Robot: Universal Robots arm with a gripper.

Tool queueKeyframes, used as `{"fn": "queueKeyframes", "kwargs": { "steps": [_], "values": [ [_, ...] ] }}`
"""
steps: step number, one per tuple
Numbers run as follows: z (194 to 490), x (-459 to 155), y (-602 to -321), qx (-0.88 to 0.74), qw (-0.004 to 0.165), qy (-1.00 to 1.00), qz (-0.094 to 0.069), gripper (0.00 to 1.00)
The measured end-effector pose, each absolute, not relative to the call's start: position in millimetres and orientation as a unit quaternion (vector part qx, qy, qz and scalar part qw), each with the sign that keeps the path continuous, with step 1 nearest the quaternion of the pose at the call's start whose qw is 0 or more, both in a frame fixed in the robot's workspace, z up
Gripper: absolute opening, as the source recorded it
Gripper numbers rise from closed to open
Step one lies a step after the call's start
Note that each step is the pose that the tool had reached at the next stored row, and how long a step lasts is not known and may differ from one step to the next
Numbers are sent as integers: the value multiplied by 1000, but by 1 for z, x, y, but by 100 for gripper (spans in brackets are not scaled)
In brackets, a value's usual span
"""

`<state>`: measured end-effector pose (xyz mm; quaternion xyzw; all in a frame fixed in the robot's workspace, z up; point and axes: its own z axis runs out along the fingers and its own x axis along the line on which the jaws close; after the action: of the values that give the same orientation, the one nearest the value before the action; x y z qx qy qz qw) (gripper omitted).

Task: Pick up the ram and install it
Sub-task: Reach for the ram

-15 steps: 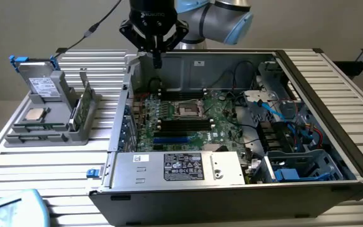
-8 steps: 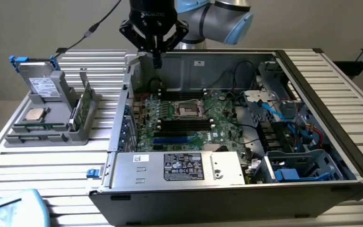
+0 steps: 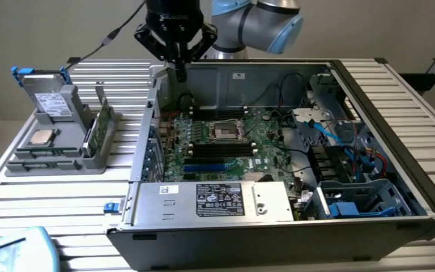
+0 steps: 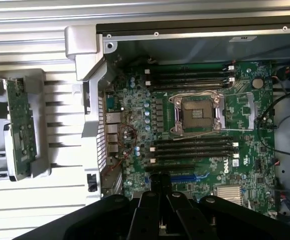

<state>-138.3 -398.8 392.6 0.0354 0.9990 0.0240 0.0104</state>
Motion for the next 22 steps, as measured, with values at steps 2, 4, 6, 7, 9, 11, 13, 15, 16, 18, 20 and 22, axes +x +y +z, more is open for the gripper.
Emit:
{"fn": "queueKeyframes", "kwargs": {
  "steps": [2,4,6,7,9,11,13,15,16,18,20,22],
  "values": [
    [393,-147,-399,35,10,999,24,10],
    [393,-157,-399,35,10,999,24,10],
    [393,-165,-399,35,10,999,24,10],
    [393,-170,-399,35,10,999,24,10],
    [393,-179,-399,35,10,999,24,10],
    [392,-193,-399,35,11,999,24,10],
    [392,-202,-399,35,11,999,24,10],
    [392,-211,-399,35,12,999,24,10],
    [392,-215,-399,35,12,999,24,10],
    [392,-225,-399,35,12,999,24,10],
    [392,-234,-399,35,12,999,24,10],
    [392,-243,-399,35,12,999,24,10]
  ]
}}
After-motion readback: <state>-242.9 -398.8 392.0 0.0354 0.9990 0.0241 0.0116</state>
